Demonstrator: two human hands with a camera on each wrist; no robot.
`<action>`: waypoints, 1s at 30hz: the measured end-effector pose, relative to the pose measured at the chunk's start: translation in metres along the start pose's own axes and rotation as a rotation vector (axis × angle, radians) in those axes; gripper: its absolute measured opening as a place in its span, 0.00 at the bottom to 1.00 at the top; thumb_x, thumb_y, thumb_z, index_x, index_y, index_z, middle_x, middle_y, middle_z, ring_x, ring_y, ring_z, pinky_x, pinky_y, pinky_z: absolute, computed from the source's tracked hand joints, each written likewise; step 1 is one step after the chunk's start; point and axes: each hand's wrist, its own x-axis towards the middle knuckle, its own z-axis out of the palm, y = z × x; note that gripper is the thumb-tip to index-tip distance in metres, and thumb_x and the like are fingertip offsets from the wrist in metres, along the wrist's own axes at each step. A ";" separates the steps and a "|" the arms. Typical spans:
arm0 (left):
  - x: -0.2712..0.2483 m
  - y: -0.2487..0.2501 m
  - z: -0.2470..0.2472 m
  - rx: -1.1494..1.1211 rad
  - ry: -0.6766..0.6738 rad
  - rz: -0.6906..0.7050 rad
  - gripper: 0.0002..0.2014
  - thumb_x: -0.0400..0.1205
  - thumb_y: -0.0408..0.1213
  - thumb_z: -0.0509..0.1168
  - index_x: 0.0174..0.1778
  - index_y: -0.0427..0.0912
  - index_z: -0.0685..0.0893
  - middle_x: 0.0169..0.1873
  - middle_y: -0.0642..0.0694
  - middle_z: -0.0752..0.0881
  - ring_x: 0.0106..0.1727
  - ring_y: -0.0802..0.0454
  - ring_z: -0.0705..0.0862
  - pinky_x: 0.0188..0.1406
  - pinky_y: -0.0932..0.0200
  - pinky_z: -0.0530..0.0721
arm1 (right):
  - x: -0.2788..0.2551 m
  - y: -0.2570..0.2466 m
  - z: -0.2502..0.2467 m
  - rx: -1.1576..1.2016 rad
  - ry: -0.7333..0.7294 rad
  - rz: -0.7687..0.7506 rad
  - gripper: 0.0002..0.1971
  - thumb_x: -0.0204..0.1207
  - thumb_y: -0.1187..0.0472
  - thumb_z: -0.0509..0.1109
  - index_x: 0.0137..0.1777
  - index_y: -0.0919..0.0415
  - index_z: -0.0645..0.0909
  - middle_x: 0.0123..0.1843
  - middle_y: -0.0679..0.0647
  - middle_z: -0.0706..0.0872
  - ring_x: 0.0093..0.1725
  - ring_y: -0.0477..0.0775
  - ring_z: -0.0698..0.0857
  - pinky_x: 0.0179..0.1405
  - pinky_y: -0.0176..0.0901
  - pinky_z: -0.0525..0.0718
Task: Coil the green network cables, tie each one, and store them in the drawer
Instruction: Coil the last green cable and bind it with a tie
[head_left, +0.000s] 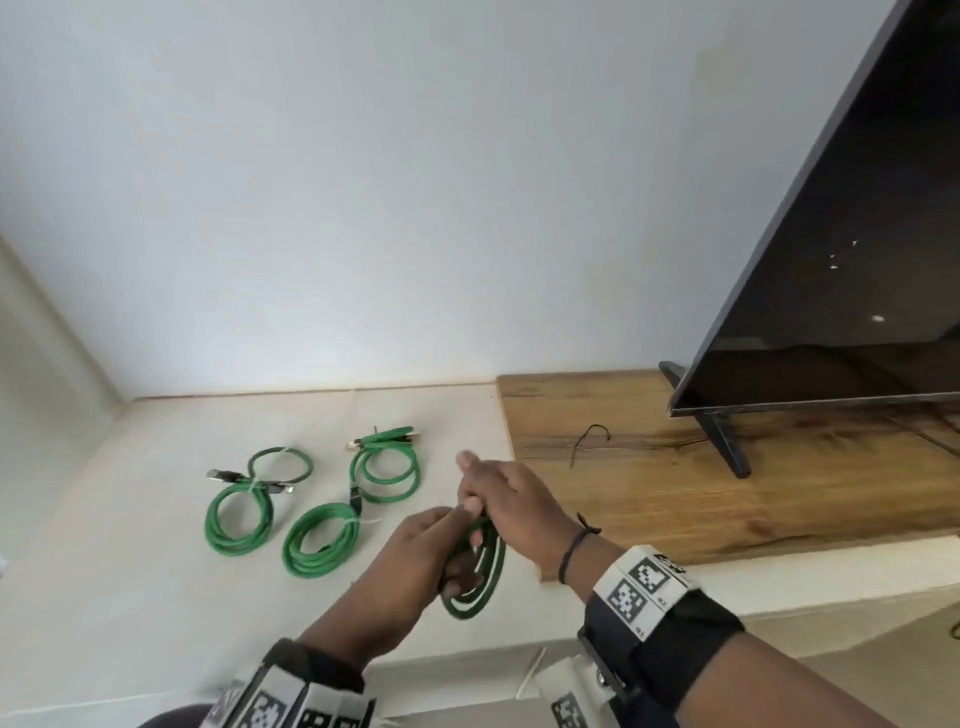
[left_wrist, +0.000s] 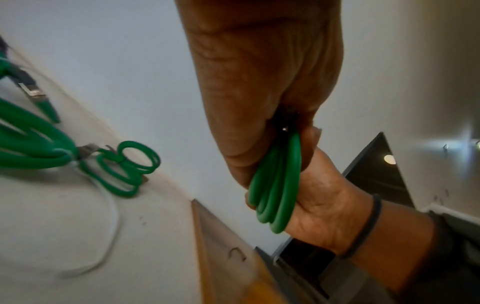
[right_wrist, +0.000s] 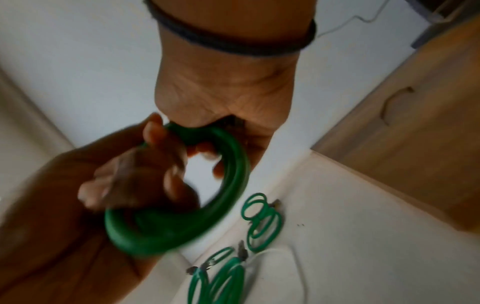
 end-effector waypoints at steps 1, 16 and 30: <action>0.005 -0.008 -0.004 0.000 0.032 -0.028 0.16 0.84 0.45 0.60 0.37 0.36 0.74 0.20 0.49 0.63 0.22 0.52 0.62 0.29 0.60 0.71 | 0.008 0.010 -0.004 -0.036 -0.077 0.057 0.27 0.79 0.35 0.56 0.32 0.54 0.83 0.27 0.52 0.85 0.30 0.53 0.82 0.37 0.48 0.80; 0.058 -0.035 -0.063 -0.373 0.326 -0.105 0.16 0.86 0.47 0.58 0.36 0.39 0.73 0.20 0.49 0.65 0.19 0.53 0.65 0.43 0.52 0.70 | 0.091 0.132 -0.147 -1.210 0.051 0.191 0.14 0.83 0.57 0.58 0.58 0.51 0.86 0.60 0.50 0.87 0.58 0.54 0.82 0.46 0.41 0.74; 0.043 -0.026 -0.057 -0.093 0.334 0.075 0.20 0.84 0.51 0.57 0.40 0.37 0.80 0.19 0.50 0.69 0.24 0.53 0.69 0.29 0.61 0.69 | 0.013 0.002 0.026 0.398 0.117 0.524 0.04 0.75 0.62 0.73 0.43 0.63 0.84 0.31 0.53 0.86 0.25 0.52 0.85 0.41 0.50 0.87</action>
